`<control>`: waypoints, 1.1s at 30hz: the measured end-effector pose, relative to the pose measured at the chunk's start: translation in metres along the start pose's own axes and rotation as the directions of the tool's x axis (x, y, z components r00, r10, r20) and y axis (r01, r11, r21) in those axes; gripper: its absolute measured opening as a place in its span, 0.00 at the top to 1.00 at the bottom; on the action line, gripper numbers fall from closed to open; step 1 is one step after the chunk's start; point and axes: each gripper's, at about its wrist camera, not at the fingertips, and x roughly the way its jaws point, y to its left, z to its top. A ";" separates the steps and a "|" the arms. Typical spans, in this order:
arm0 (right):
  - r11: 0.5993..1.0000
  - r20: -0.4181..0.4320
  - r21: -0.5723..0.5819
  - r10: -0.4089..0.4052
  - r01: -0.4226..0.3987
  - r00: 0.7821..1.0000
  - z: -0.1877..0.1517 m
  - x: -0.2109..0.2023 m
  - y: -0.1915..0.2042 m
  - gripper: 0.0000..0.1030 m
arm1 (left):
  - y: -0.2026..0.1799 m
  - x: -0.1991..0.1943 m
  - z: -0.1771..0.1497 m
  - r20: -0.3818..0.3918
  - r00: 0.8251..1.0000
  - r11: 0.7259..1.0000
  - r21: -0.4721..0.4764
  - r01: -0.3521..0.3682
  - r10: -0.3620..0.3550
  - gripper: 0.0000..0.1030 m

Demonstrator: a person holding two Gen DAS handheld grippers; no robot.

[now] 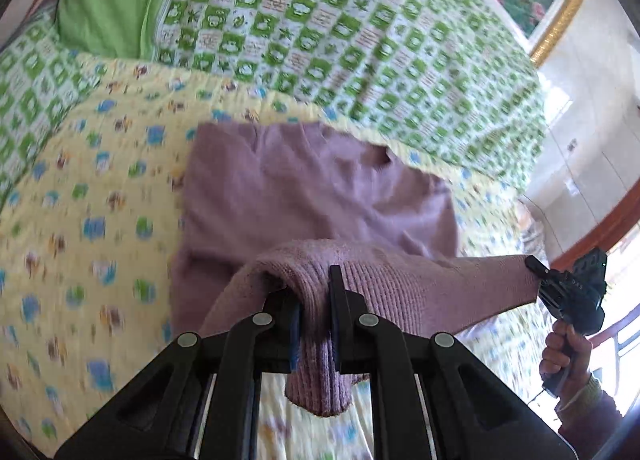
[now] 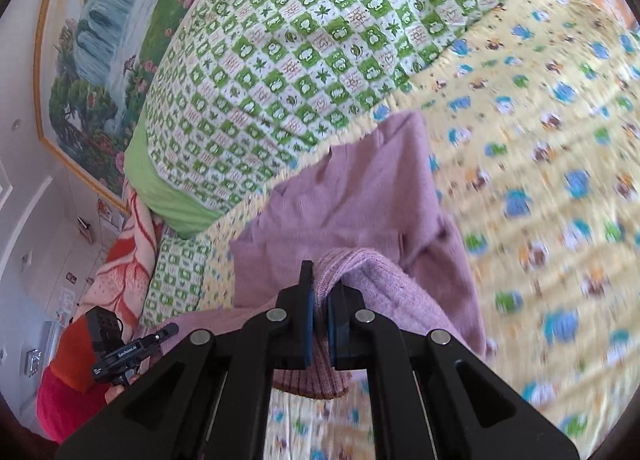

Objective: Fold small clothes
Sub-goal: 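Grasp the ribbed hem with both tools and lift it toward the collar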

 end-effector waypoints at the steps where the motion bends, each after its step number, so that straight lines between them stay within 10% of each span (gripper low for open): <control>1: 1.000 -0.001 -0.004 -0.010 0.010 1.000 0.008 0.009 -0.001 0.94 | 0.003 0.011 0.013 -0.001 1.000 1.000 -0.008 -0.007 0.007 0.91; 26: 0.989 -0.116 -0.013 -0.150 0.150 0.982 0.123 0.188 -0.072 0.93 | 0.069 0.202 0.139 -0.087 0.991 0.988 -0.107 -0.109 0.100 0.89; 33: 0.980 -0.174 0.134 -0.122 0.146 0.977 0.137 0.203 -0.091 0.92 | 0.075 0.198 0.152 -0.025 0.996 0.986 -0.137 -0.091 0.089 0.73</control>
